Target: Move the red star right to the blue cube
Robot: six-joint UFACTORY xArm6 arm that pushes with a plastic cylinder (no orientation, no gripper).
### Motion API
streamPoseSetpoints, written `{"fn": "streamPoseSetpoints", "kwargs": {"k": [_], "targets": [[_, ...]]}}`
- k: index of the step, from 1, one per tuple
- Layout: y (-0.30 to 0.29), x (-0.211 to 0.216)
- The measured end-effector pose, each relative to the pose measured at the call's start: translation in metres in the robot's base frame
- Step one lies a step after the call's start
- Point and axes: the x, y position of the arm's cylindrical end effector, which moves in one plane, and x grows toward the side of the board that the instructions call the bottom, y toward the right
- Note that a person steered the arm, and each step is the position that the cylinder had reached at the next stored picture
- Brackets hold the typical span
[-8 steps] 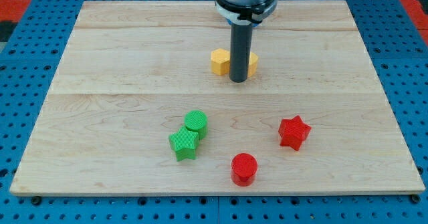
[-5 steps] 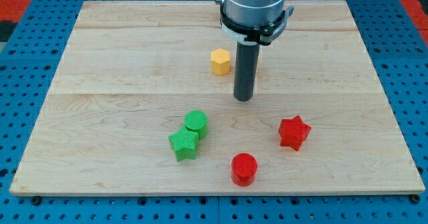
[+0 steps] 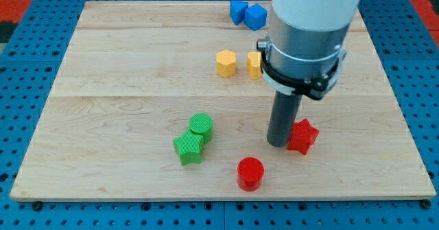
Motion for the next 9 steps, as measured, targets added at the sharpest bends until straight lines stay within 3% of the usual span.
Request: {"fn": "streamPoseSetpoints", "kwargs": {"k": [1, 2, 5, 8, 9], "targets": [[0.013, 0.022], [0.047, 0.014], [0.045, -0.077], [0.038, -0.076], [0.038, -0.102]]}}
